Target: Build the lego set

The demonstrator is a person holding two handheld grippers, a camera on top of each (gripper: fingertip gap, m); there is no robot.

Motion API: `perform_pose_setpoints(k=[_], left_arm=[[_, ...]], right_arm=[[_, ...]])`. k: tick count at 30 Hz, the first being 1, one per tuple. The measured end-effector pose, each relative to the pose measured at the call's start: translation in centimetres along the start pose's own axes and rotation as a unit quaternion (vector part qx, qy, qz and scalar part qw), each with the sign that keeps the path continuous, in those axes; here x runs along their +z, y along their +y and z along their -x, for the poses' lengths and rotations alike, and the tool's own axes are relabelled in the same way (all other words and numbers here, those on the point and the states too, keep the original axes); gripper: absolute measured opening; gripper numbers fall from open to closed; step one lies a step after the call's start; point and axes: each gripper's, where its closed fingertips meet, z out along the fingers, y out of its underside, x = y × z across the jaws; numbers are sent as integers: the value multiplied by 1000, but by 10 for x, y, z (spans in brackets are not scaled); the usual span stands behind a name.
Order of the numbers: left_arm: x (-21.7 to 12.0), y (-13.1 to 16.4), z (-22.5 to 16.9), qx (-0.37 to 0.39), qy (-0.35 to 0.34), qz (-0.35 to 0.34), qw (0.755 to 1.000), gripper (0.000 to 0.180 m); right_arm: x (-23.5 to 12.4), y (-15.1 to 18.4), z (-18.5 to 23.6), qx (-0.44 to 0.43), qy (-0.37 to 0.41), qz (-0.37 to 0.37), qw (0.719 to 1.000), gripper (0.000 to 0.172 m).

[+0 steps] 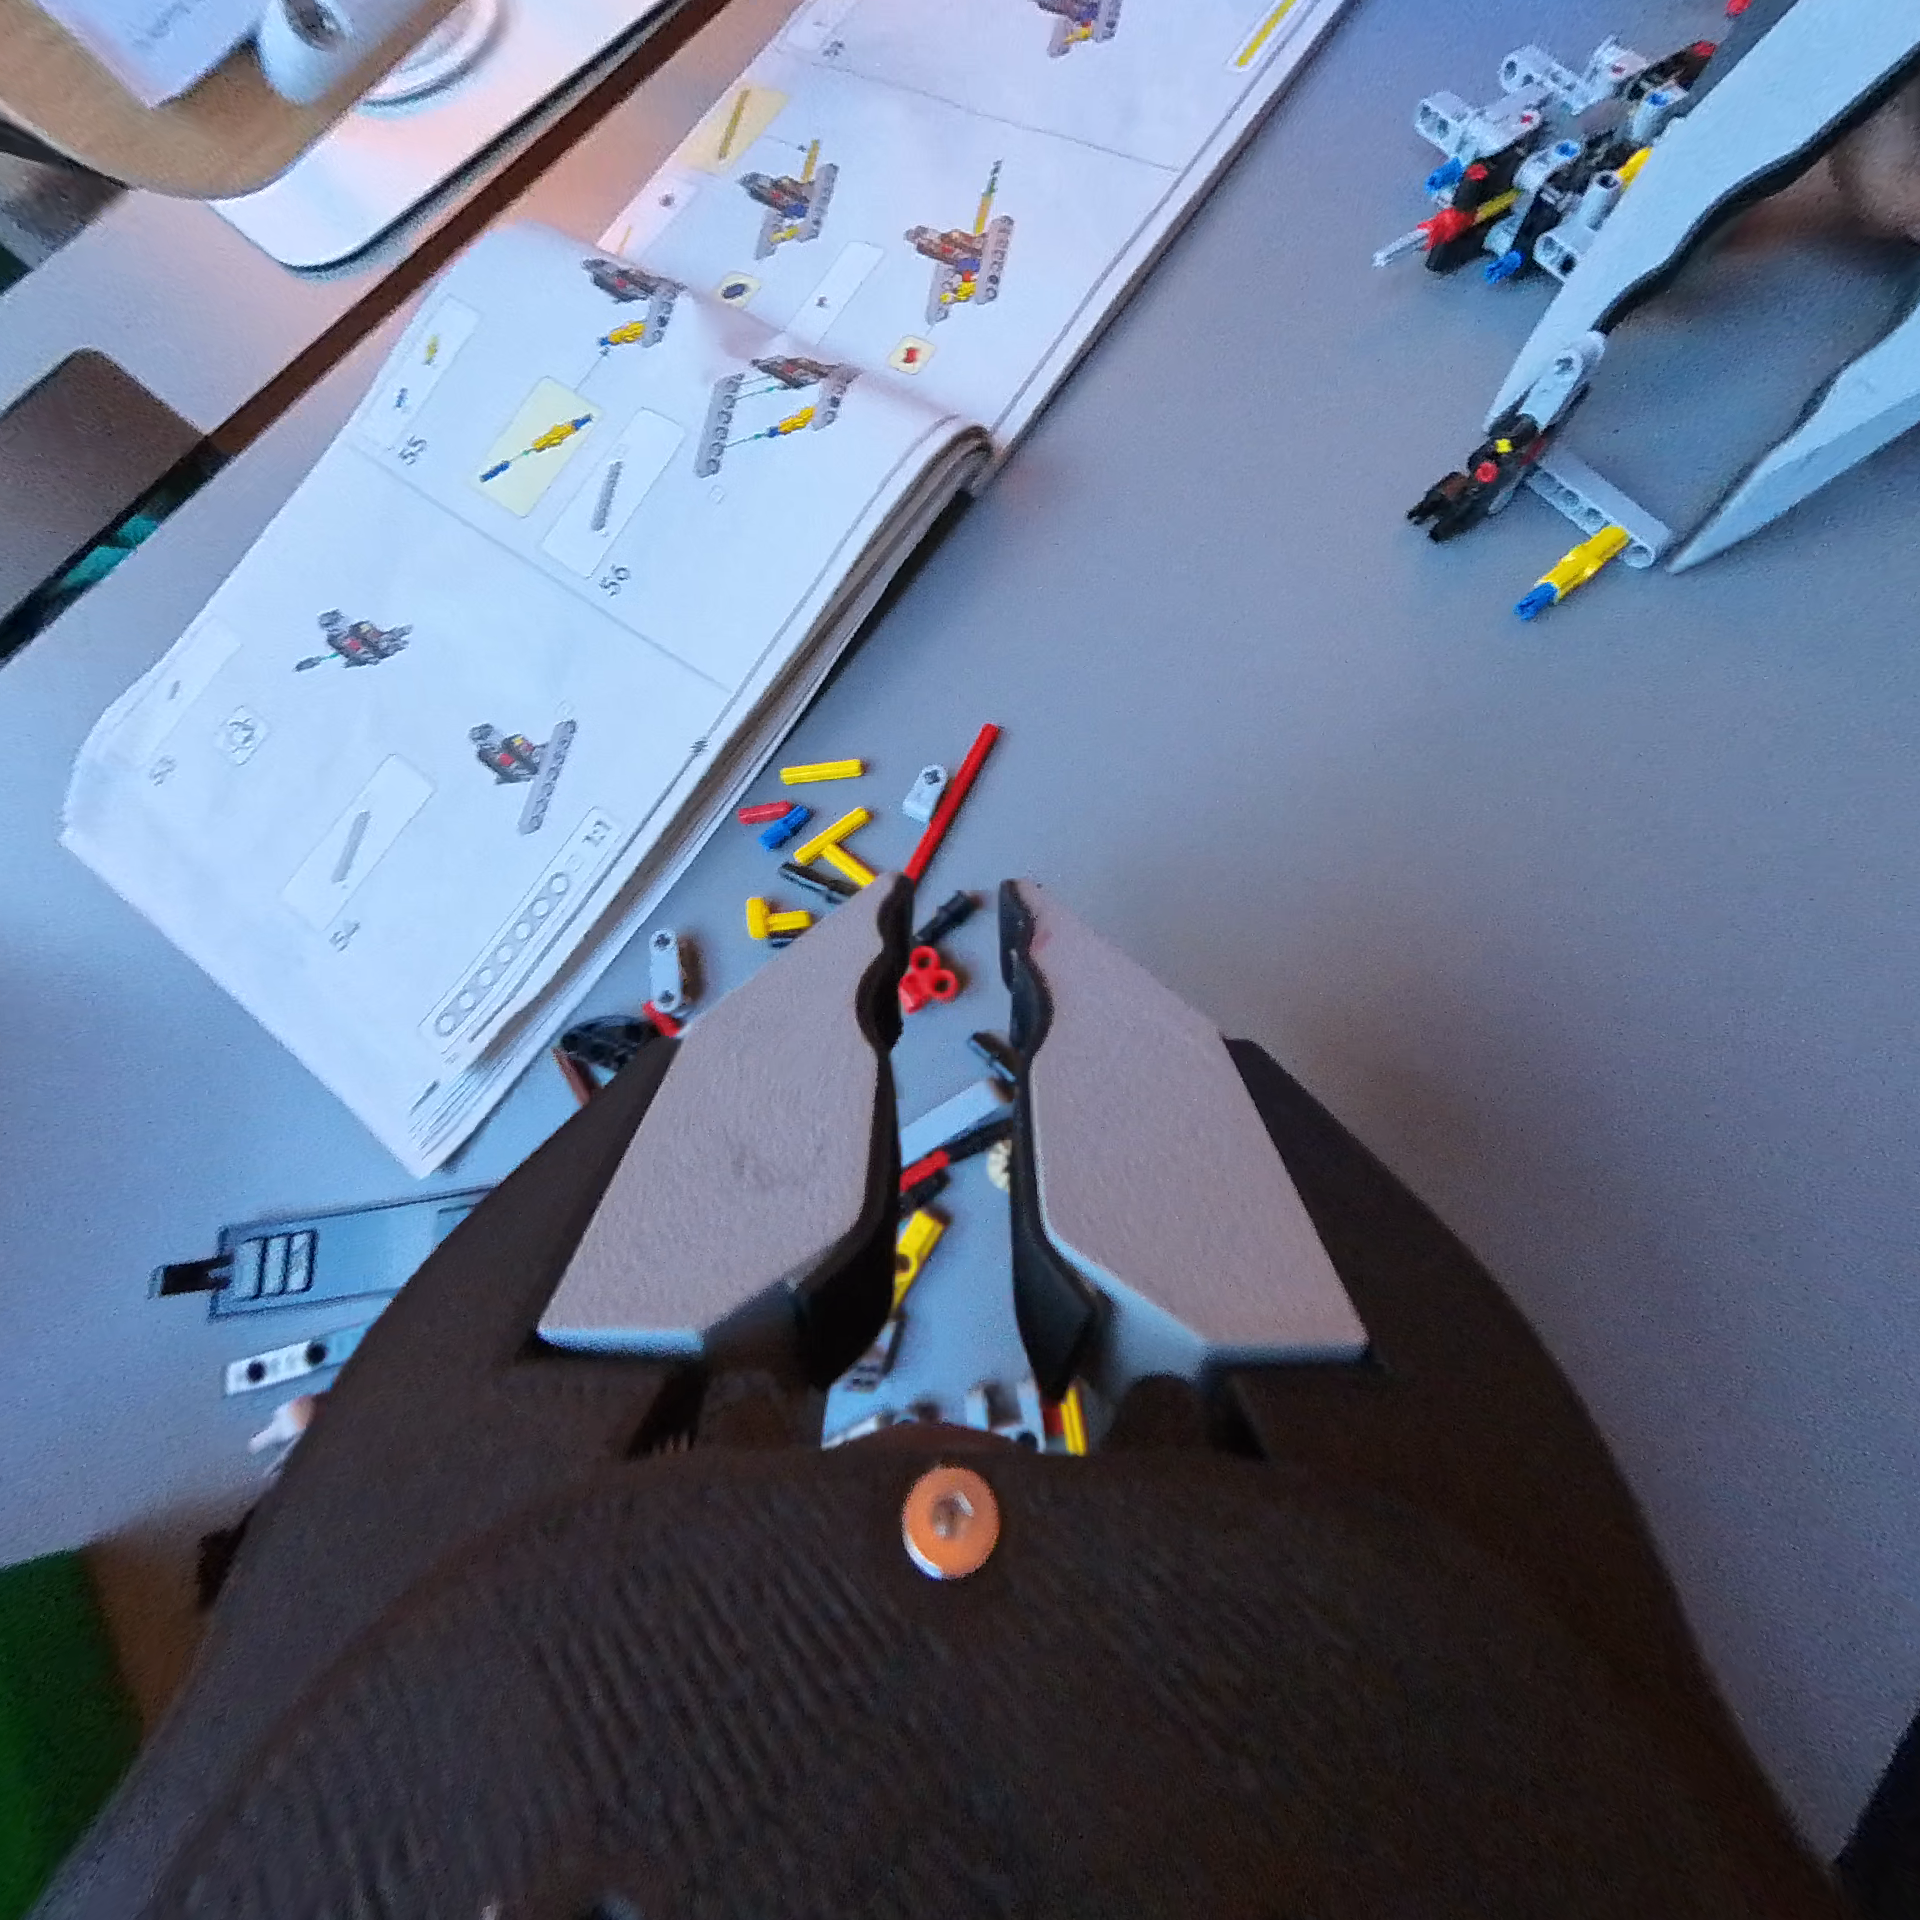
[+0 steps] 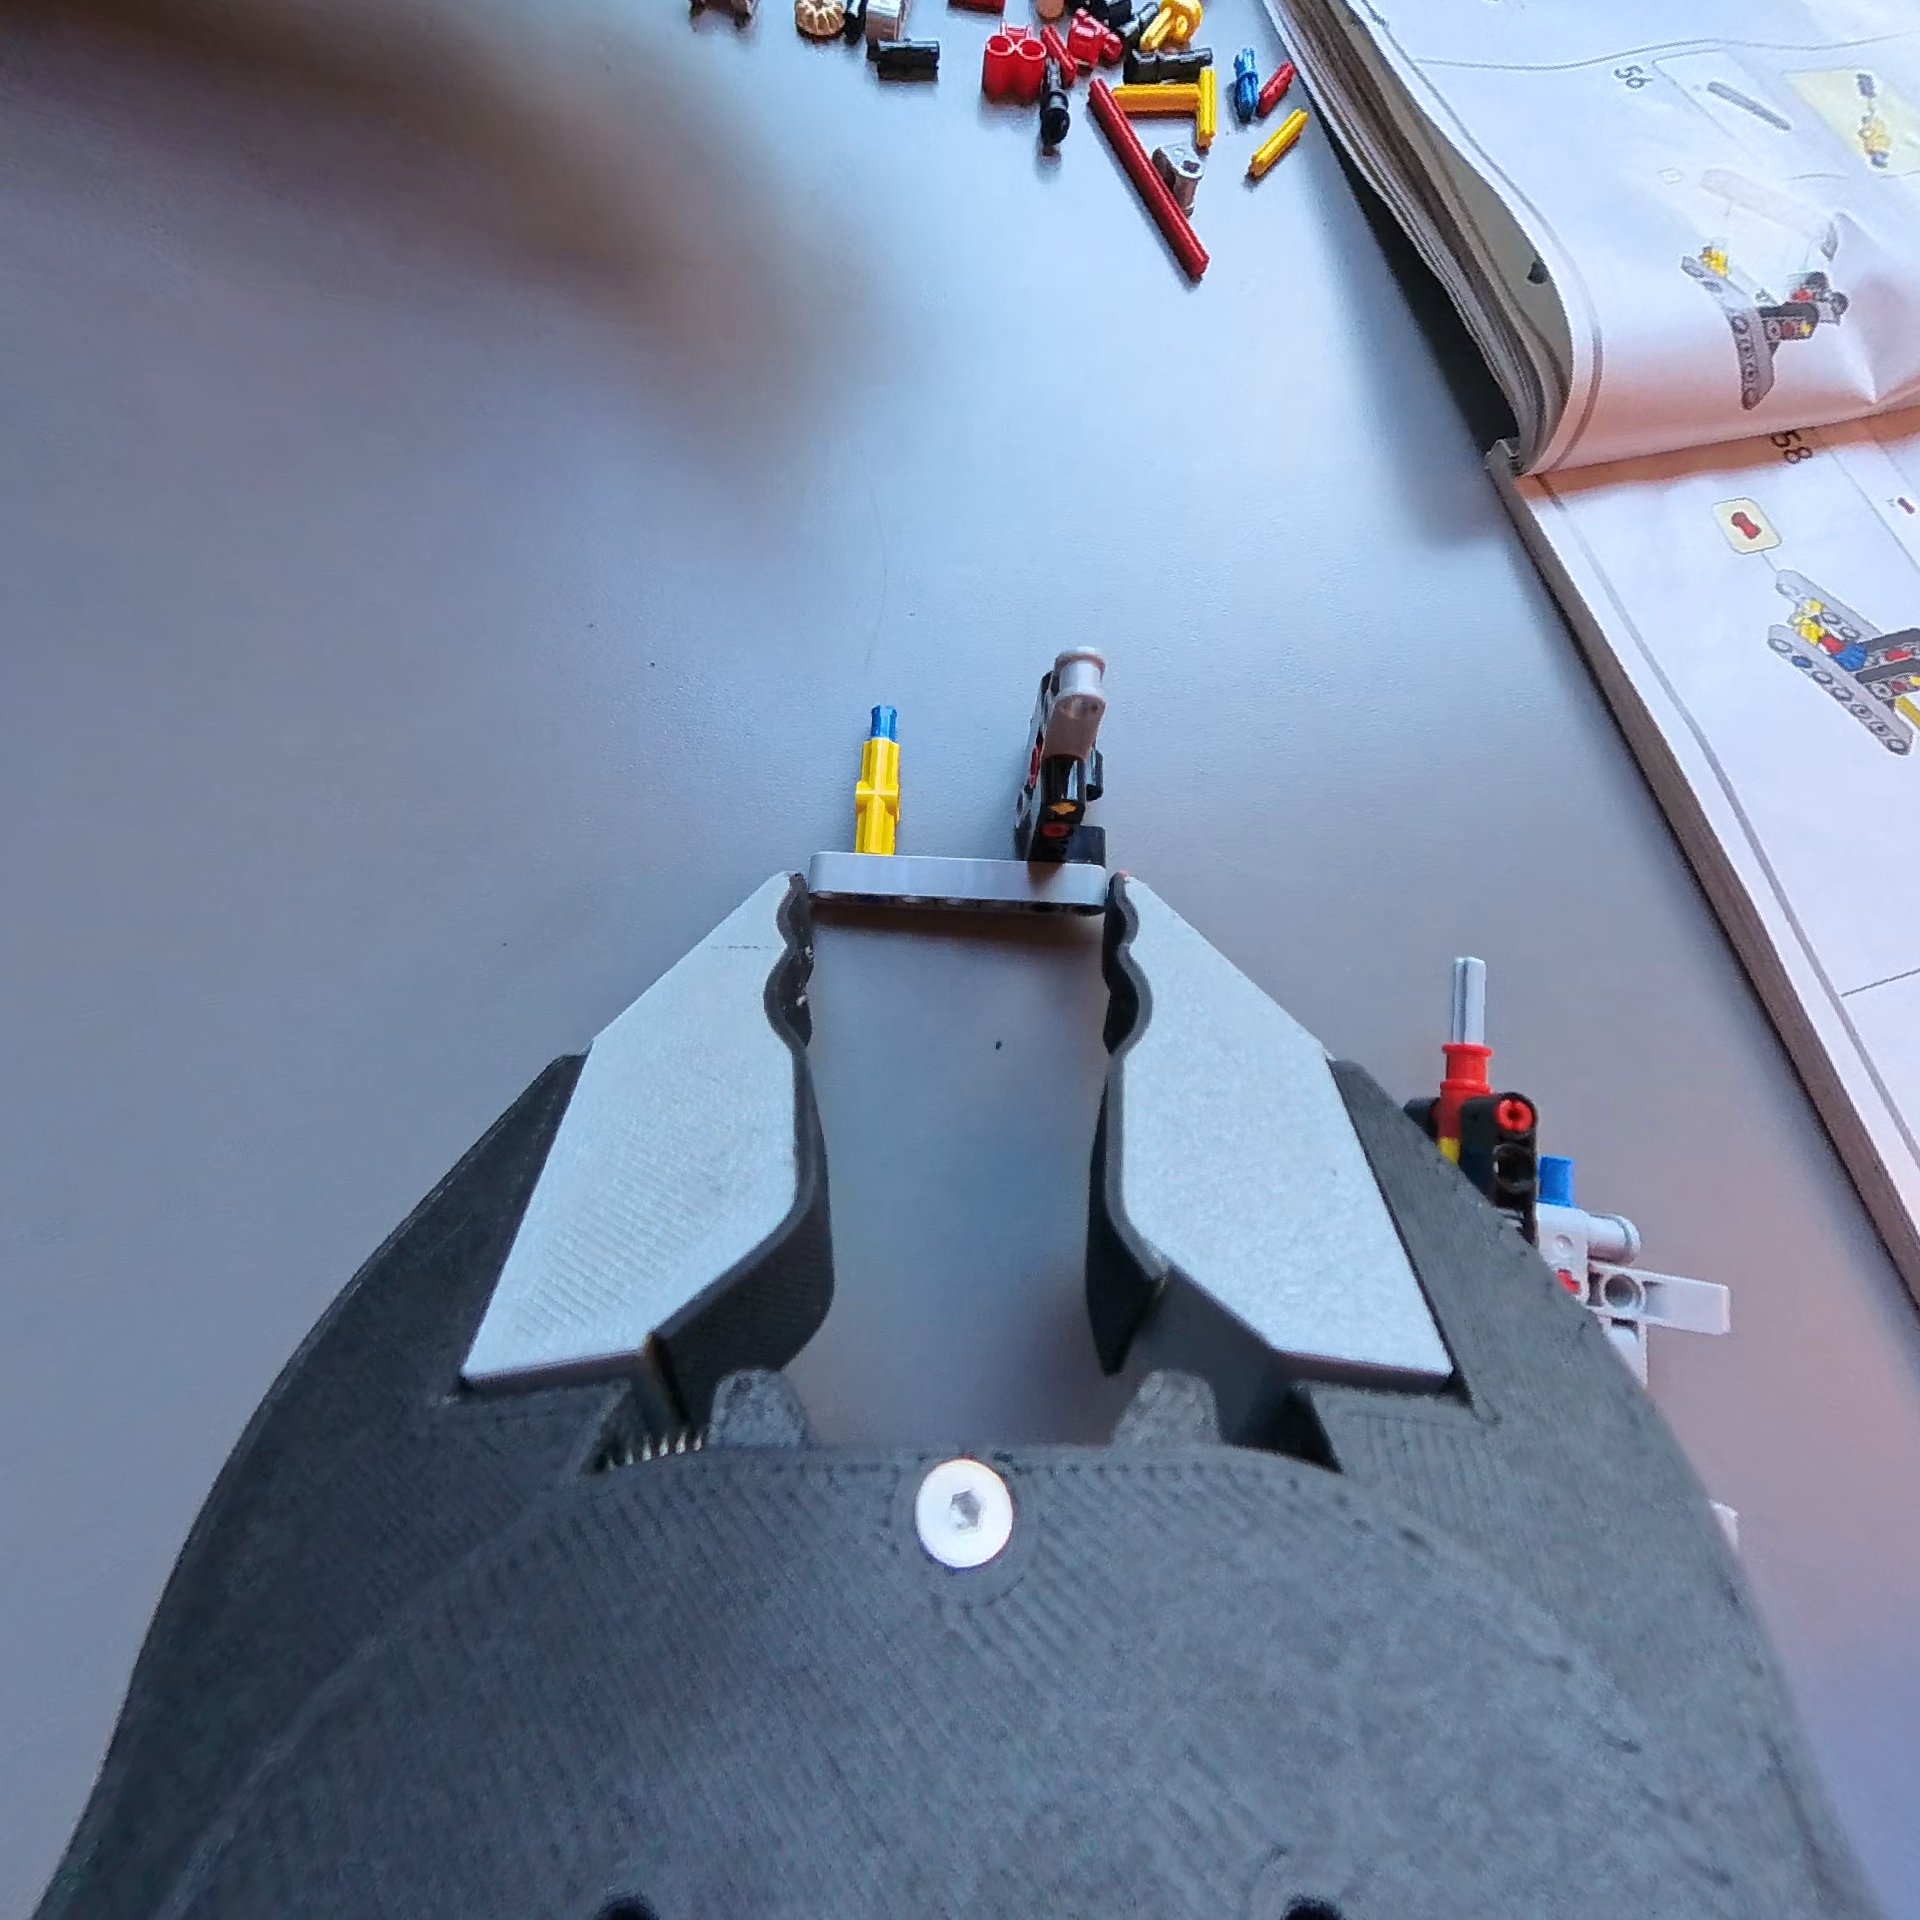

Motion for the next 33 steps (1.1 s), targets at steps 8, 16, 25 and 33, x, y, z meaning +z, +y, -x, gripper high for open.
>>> perform_pose_setpoints(k=[8,16,25,33], left_arm=[[-18,-4,23,-3,-28,-15,1000,13],[-17,-6,27,8,-17,-15,1000,13],[-12,-7,28,19,-8,-9,1000,13],[-33,-10,45,8,-39,-24,999,14]], right_arm=[[0,0,-3,6,3,1,1000,59],[1,0,-7,9,13,1,1000,64],[-1,0,-10,8,23,0,1000,65],[-2,-2,-10,-6,31,-7,999,65]])
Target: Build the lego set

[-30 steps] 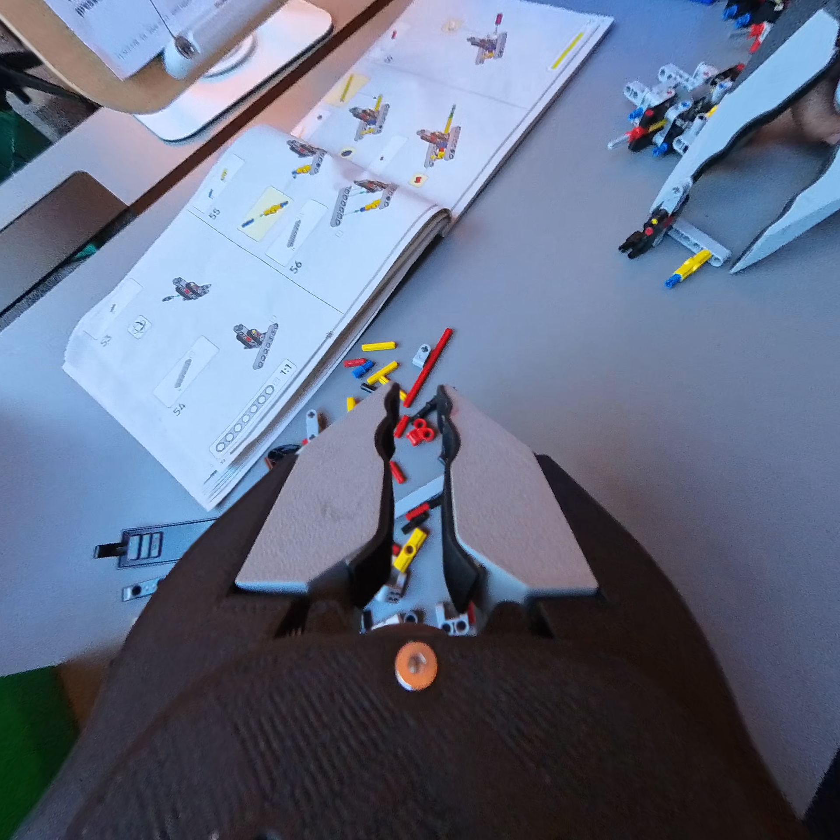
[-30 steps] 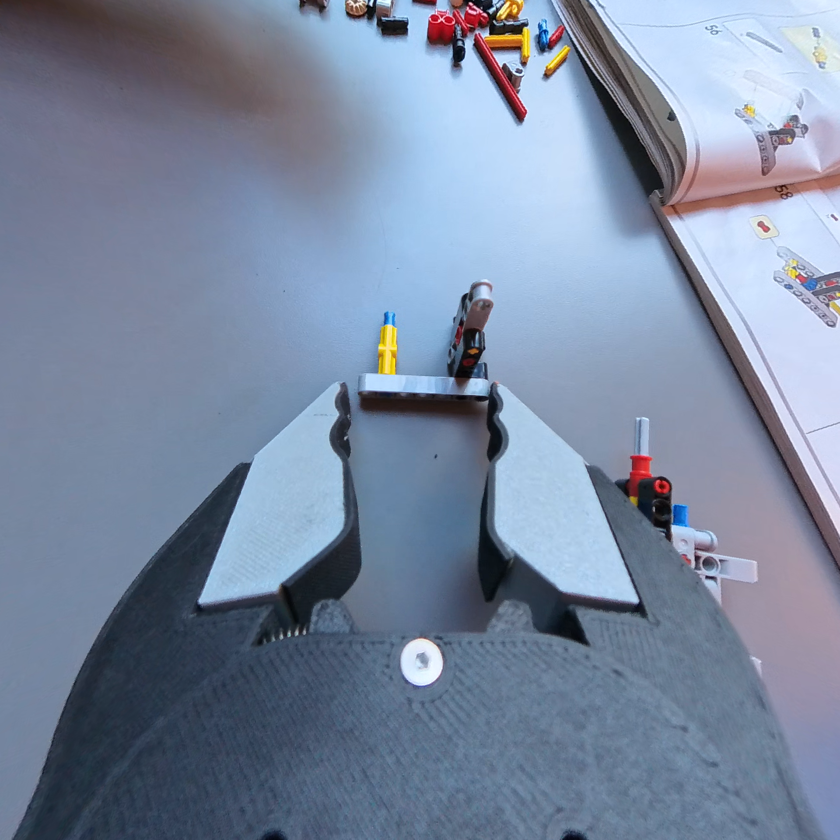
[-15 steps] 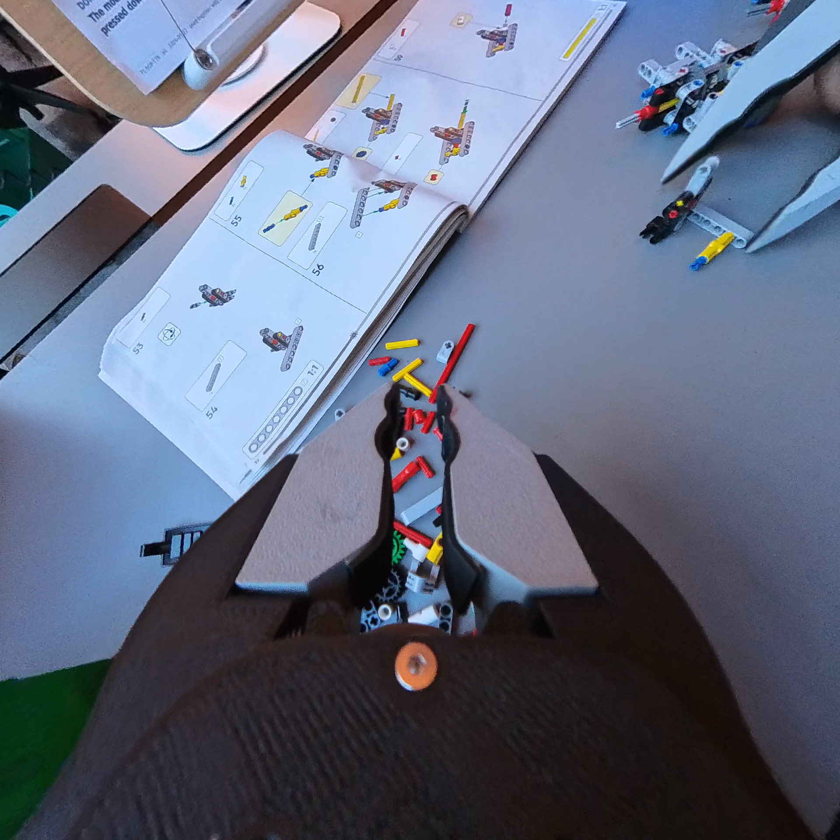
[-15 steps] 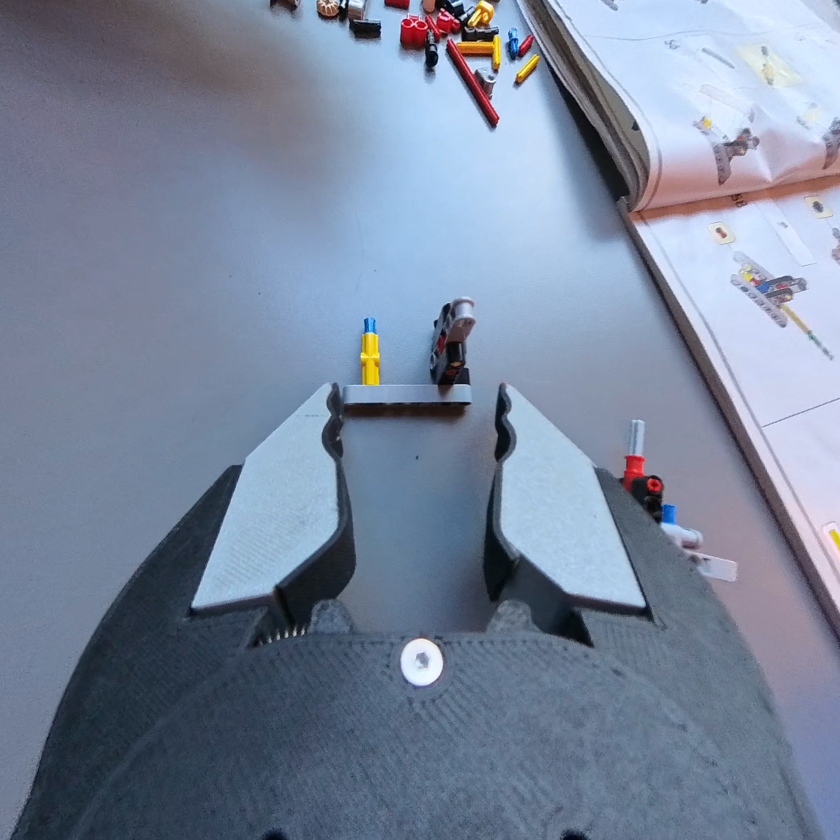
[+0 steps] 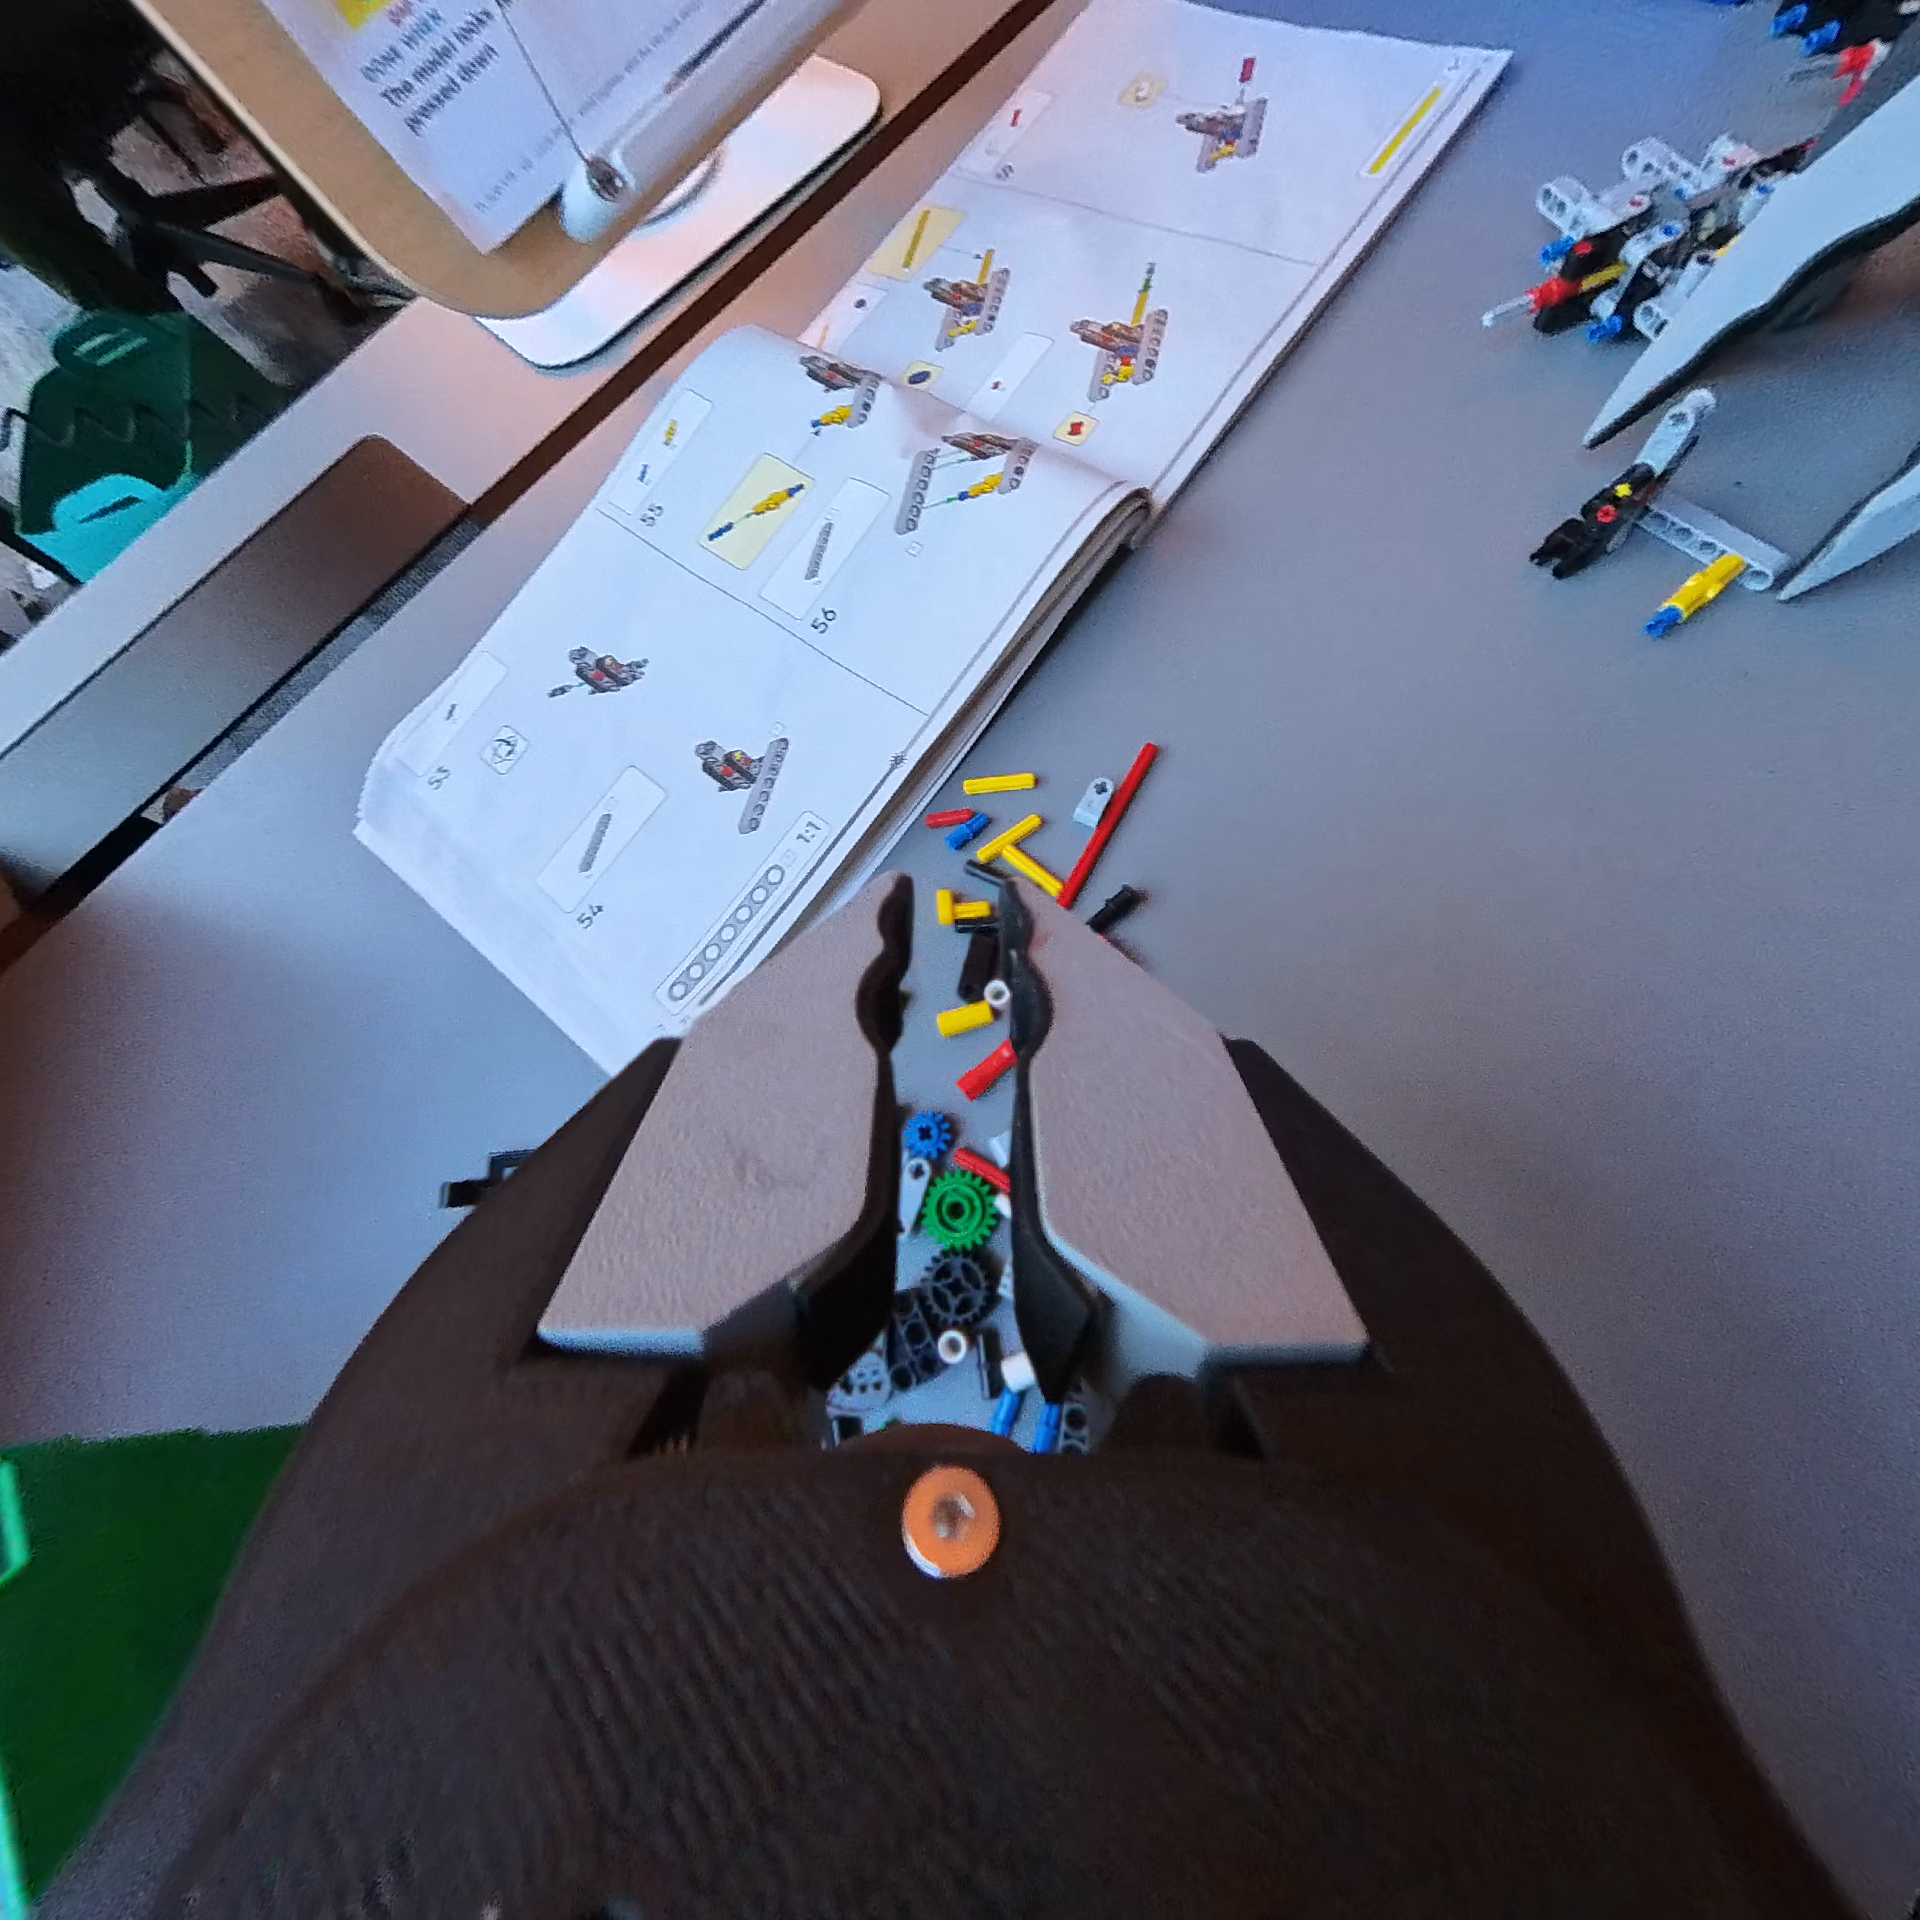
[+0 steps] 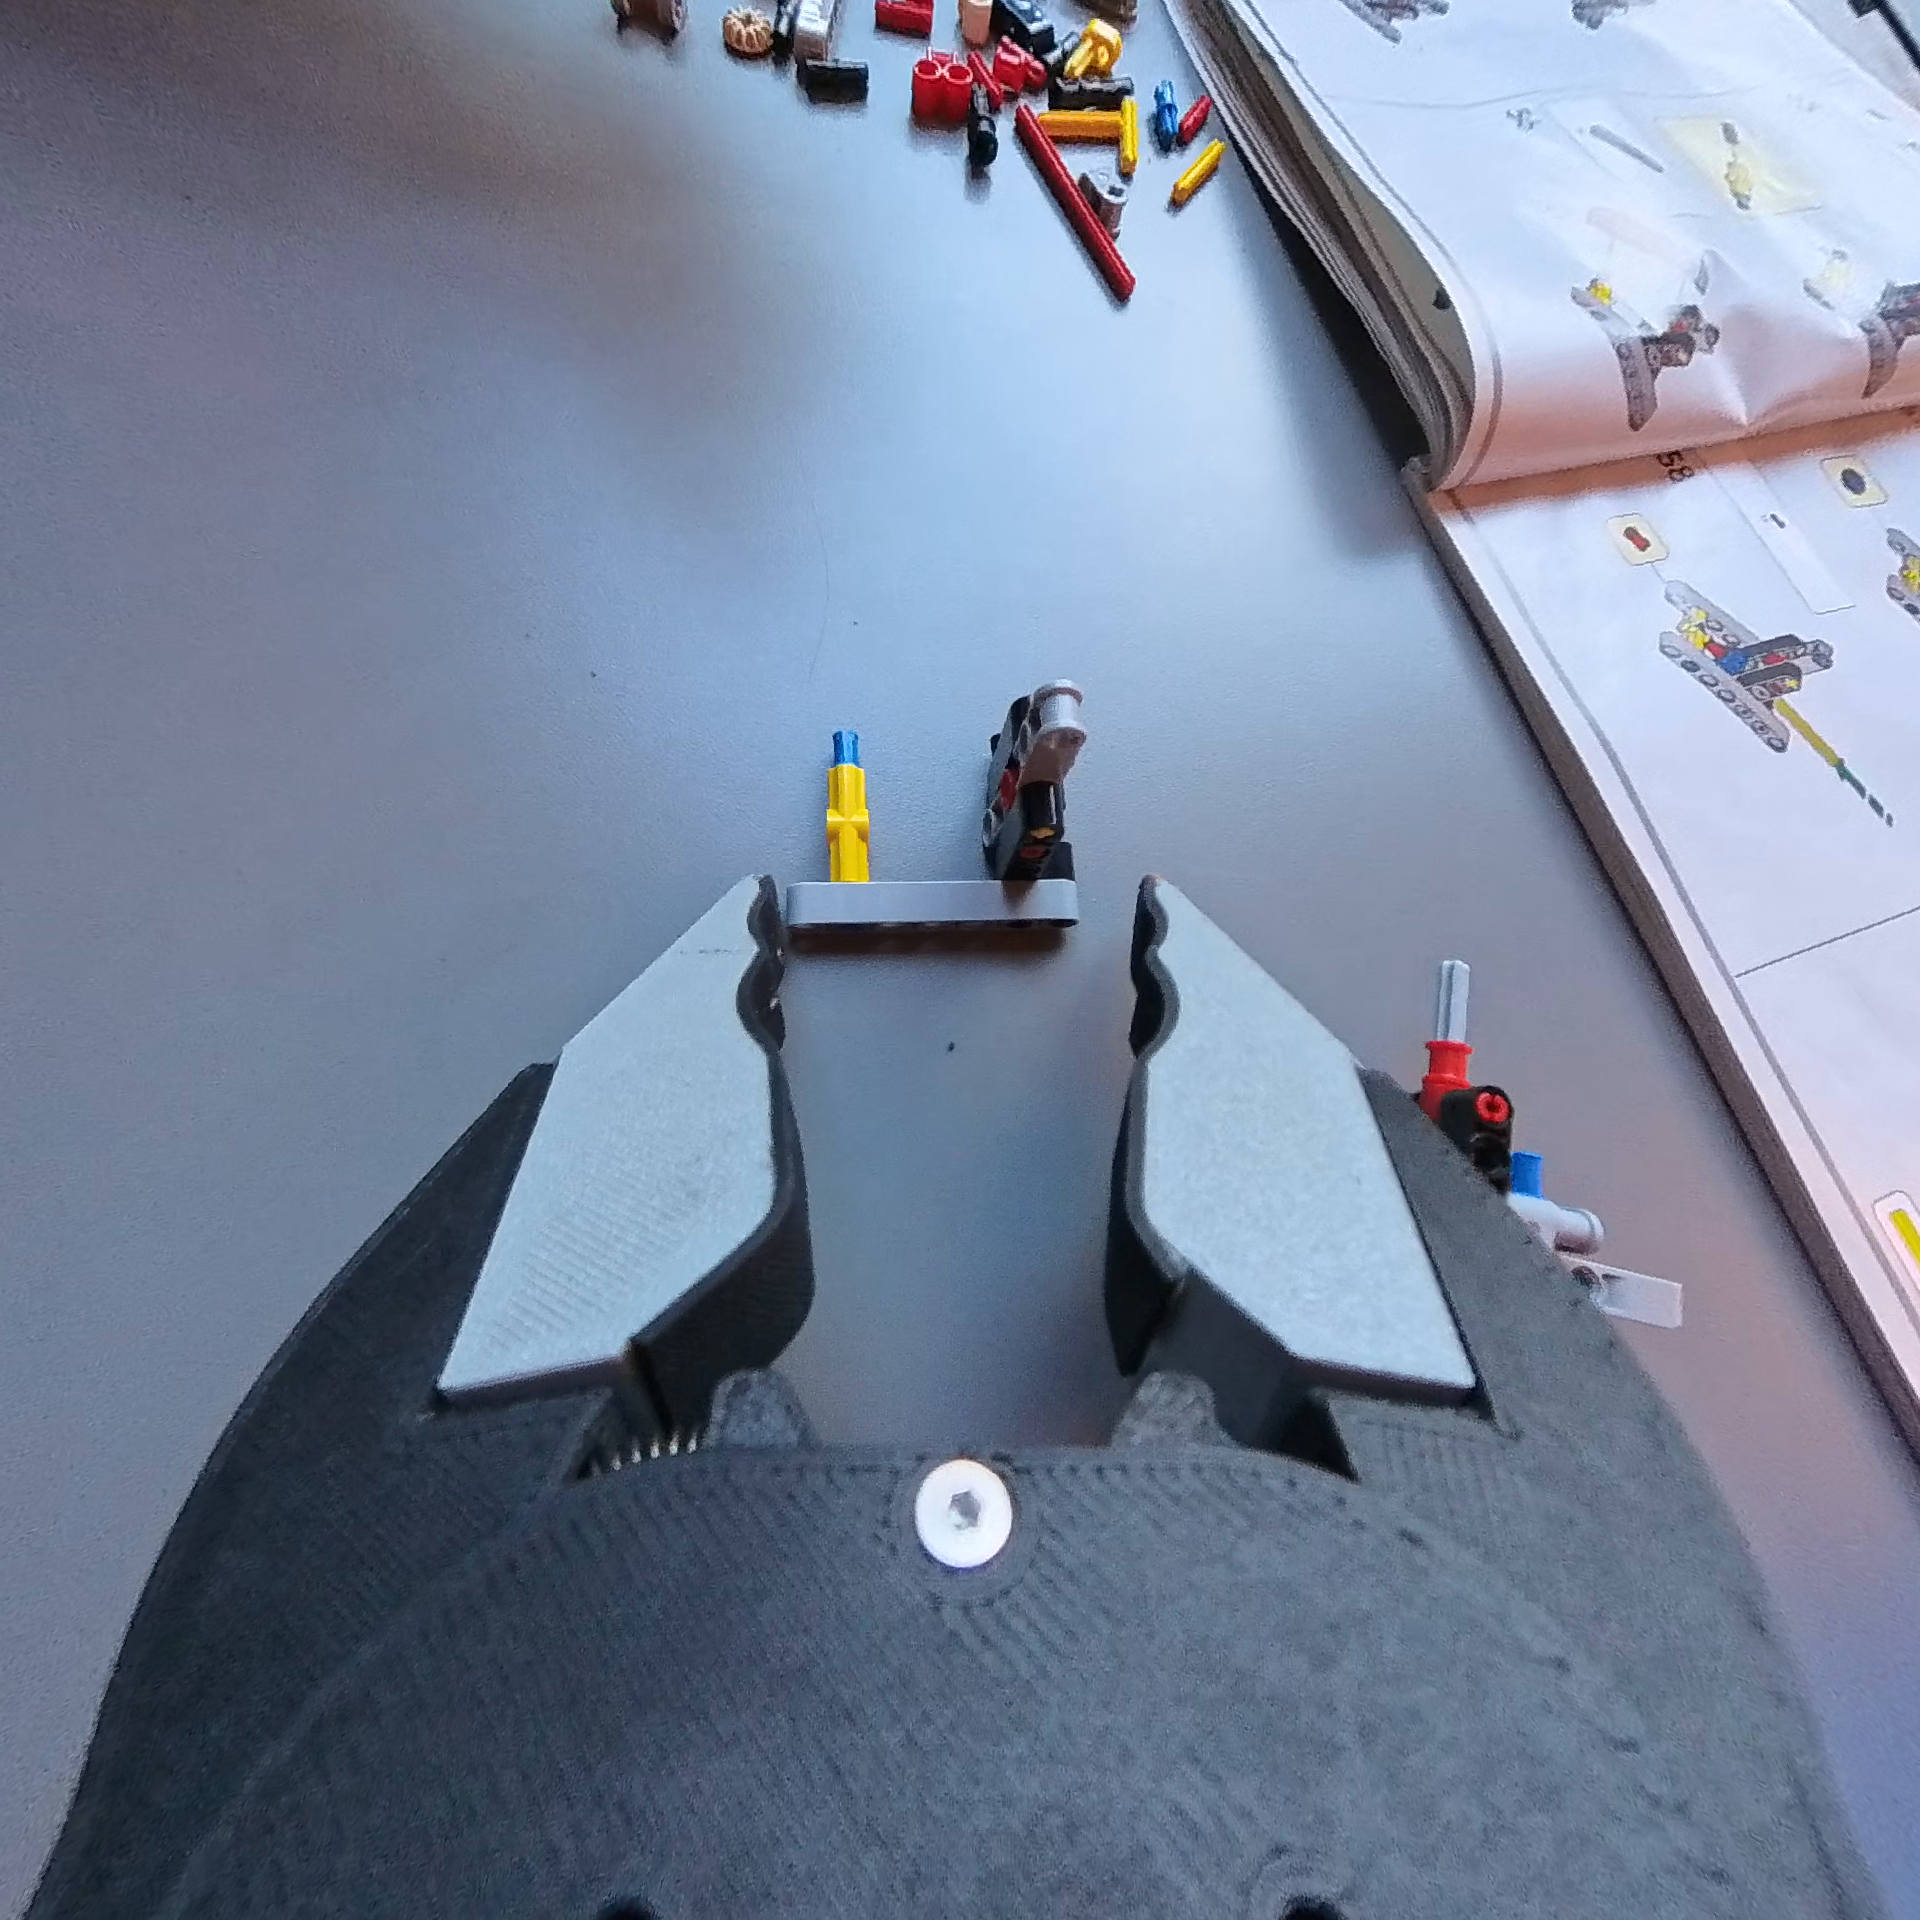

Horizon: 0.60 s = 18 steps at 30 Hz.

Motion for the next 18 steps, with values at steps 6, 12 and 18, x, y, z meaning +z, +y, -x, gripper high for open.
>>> perform_pose_setpoints(k=[6,12,18], left_arm=[[-16,-6,12,-13,-19,-19,1000,13],[-21,1,20,-11,-32,-4,999,14],[-52,-1,43,-56,-51,-36,996,14]], right_arm=[[-4,-6,-2,1,7,-18,1000,66],[-9,-12,-6,1,19,-37,999,66],[-15,-19,-12,0,38,-58,998,65]])
